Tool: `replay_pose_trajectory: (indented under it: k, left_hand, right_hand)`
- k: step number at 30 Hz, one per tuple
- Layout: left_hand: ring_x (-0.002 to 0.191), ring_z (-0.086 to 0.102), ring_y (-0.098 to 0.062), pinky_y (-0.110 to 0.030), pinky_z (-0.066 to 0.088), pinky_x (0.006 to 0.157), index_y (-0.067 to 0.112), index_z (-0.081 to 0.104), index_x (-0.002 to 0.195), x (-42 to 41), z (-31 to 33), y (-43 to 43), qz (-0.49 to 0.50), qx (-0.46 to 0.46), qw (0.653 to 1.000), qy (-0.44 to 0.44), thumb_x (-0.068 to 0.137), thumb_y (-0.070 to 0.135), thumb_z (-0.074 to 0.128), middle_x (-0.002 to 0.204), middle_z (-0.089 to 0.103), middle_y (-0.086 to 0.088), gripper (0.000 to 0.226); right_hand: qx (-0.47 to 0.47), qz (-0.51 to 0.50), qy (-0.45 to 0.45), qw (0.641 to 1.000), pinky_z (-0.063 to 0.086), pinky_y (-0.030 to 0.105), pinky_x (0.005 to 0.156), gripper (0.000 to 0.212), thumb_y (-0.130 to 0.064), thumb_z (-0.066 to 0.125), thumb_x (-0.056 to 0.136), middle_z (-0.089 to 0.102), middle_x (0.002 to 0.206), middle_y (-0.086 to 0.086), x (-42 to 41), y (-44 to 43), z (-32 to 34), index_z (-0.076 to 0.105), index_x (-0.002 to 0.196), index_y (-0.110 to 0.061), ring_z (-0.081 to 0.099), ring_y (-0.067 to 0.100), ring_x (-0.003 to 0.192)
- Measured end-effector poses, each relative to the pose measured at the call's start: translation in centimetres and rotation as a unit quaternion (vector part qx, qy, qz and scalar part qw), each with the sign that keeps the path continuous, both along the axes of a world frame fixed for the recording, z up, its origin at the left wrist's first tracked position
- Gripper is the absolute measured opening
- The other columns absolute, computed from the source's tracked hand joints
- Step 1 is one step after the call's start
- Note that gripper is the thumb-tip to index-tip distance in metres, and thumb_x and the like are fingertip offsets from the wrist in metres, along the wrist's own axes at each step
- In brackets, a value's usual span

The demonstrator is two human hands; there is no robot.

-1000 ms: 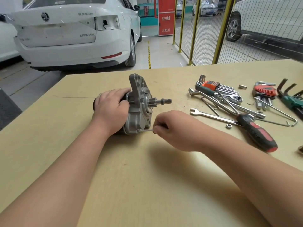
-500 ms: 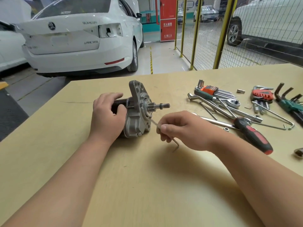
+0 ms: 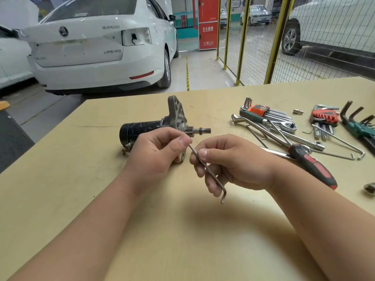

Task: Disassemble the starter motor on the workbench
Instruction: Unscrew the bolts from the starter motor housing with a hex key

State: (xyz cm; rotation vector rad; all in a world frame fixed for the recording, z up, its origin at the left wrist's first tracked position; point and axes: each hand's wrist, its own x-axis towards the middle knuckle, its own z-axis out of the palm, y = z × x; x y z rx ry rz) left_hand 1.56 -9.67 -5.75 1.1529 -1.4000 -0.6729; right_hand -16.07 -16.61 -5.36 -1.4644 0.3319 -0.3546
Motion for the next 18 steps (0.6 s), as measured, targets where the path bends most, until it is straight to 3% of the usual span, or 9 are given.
replay_pose_trajectory:
  k: [5,11,18]
  left_hand:
    - [0.060,0.052,-0.016,-0.026,0.048,0.064,0.027,0.074,0.074,0.21,0.11,-0.15,0.008,0.026,0.999,0.025,0.082,0.025,0.060,0.058,0.057,0.001,0.016]
    - [0.060,0.053,-0.017,-0.025,0.051,0.063,0.019,0.071,0.079,0.47,-0.12,-0.32,0.020,0.030,0.999,0.024,0.089,0.019,0.062,0.059,0.057,0.001,0.013]
    - [0.056,0.052,-0.016,-0.037,0.050,0.066,0.012,0.068,0.079,0.29,-0.23,-0.41,0.062,0.038,0.996,0.043,0.074,0.034,0.066,0.057,0.056,-0.001,0.023]
  right_hand:
    - [0.034,0.015,0.001,0.999,0.051,0.026,0.048,0.018,-0.019,0.047,0.090,0.060,0.063,0.006,-0.04,-0.07,-0.09,0.063,0.088,-0.012,0.062,0.020,0.048]
    - [0.015,0.029,0.037,0.999,0.056,0.031,0.050,0.015,-0.020,0.050,0.088,0.060,0.064,0.006,-0.18,-0.18,-0.06,0.062,0.090,-0.010,0.062,0.019,0.051]
    - [0.052,0.035,0.043,0.997,0.053,0.025,0.047,0.017,-0.009,0.042,0.098,0.060,0.065,0.005,-0.42,-0.39,-0.16,0.058,0.093,-0.008,0.061,0.017,0.052]
